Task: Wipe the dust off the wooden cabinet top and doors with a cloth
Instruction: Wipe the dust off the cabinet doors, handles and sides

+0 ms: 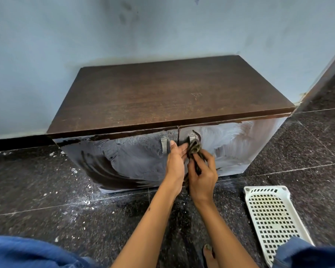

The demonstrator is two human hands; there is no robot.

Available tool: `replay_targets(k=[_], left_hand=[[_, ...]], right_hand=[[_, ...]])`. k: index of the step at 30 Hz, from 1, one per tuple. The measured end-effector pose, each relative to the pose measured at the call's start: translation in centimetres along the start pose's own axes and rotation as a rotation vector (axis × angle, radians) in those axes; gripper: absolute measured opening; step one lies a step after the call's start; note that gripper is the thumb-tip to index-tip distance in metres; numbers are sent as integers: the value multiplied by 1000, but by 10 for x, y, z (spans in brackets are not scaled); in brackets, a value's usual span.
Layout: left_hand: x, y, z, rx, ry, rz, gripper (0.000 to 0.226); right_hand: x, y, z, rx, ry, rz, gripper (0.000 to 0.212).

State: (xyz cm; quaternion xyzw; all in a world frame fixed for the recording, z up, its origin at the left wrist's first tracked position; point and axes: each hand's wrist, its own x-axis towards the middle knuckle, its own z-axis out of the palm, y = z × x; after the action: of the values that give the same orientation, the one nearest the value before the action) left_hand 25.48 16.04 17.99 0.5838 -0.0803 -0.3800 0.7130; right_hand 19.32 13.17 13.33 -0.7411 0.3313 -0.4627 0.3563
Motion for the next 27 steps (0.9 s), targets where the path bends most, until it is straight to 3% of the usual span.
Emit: replay_targets(k=[8, 13, 16, 19, 21, 23, 27], left_hand=[[-4, 5, 1, -75, 13, -26, 54], [-3, 8, -3, -68, 22, -59, 63], [-6, 10, -3, -98, 44, -74, 64], [-9, 9, -5, -137, 65, -79, 61], [-12, 8, -5, -192, 56, -105, 59], [-15, 8, -5, -220, 46, -127, 60], [-12, 8, -5, -183, 33, -111, 65]], right_hand=[[12, -8, 1, -113, -9, -114, 26], [-1, 7, -8, -104, -110, -16, 25], [3, 1, -11, -62, 23, 37, 24], [18, -20, -13, -182, 102, -233, 24], [30, -33, -8, -304, -21, -421, 23], [38, -37, -6, -410, -110, -489, 21], [41, -25, -10, -353, 32, -231, 20]])
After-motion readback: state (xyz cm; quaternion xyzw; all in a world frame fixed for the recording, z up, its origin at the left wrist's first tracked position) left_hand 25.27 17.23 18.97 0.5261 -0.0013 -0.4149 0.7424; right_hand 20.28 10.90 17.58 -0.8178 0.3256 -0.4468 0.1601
